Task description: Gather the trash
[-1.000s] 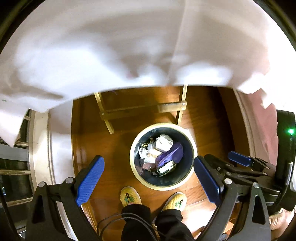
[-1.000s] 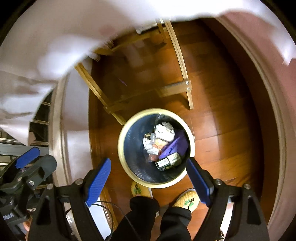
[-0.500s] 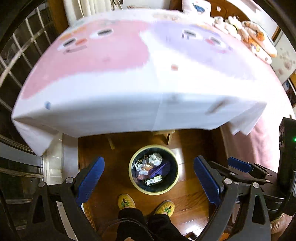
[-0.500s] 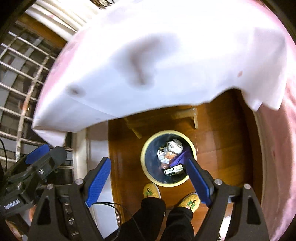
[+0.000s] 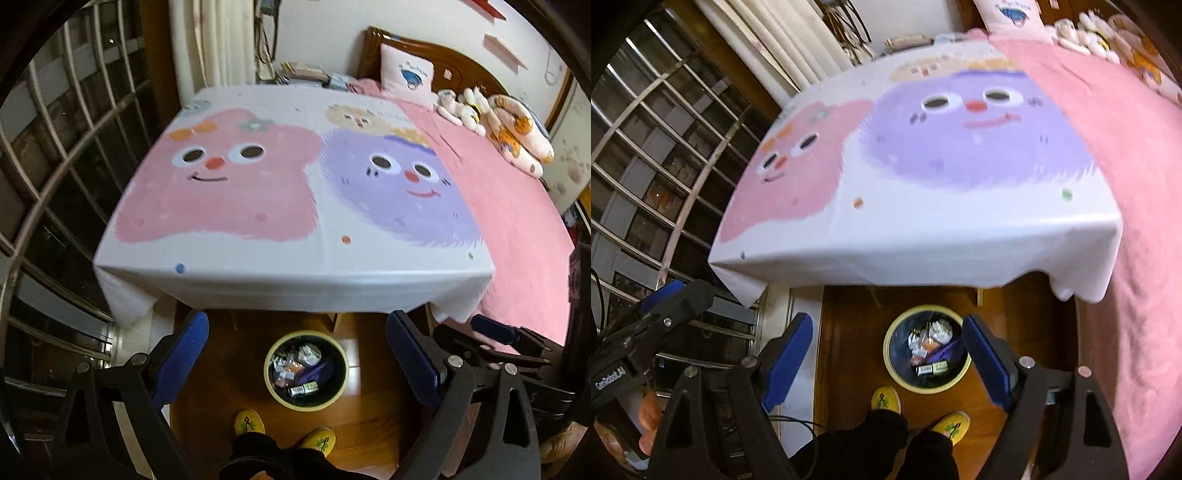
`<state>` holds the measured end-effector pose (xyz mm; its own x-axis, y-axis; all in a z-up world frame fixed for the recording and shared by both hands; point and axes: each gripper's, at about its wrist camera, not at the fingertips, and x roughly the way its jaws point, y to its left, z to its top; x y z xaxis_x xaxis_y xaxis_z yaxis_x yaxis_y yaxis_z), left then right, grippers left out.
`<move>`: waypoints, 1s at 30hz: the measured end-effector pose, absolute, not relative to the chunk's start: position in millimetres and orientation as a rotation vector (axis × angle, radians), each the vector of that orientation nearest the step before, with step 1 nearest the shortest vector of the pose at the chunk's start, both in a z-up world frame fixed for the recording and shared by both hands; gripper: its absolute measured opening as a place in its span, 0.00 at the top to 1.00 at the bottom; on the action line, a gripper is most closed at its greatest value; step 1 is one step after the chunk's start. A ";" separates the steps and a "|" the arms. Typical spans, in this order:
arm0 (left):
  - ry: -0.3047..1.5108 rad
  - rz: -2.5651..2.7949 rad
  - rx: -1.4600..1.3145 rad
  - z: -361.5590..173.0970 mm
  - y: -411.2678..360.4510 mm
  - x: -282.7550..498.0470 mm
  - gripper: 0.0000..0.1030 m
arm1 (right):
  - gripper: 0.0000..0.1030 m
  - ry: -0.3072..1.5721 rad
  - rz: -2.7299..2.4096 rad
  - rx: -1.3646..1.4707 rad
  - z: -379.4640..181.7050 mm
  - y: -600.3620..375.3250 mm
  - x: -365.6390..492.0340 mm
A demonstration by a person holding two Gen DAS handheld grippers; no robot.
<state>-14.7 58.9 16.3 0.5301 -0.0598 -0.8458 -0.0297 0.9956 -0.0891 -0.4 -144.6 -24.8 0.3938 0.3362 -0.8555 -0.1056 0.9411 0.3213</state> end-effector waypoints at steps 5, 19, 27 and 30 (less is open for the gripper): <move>0.987 0.018 -0.099 31.2 62.3 -20.6 0.07 | 0.19 1.075 0.296 0.221 2.7 -142.7 0.6; 0.956 0.055 -0.065 44.3 61.1 -23.8 0.07 | 0.19 1.009 0.266 0.171 30.8 -128.7 -5.3; 0.956 0.048 -0.045 43.2 61.0 -22.1 0.07 | 0.19 1.001 0.242 0.169 31.5 -124.9 -8.4; 0.962 0.045 -0.042 42.3 61.8 -19.9 0.07 | 0.19 1.004 0.238 0.175 30.4 -125.1 -7.5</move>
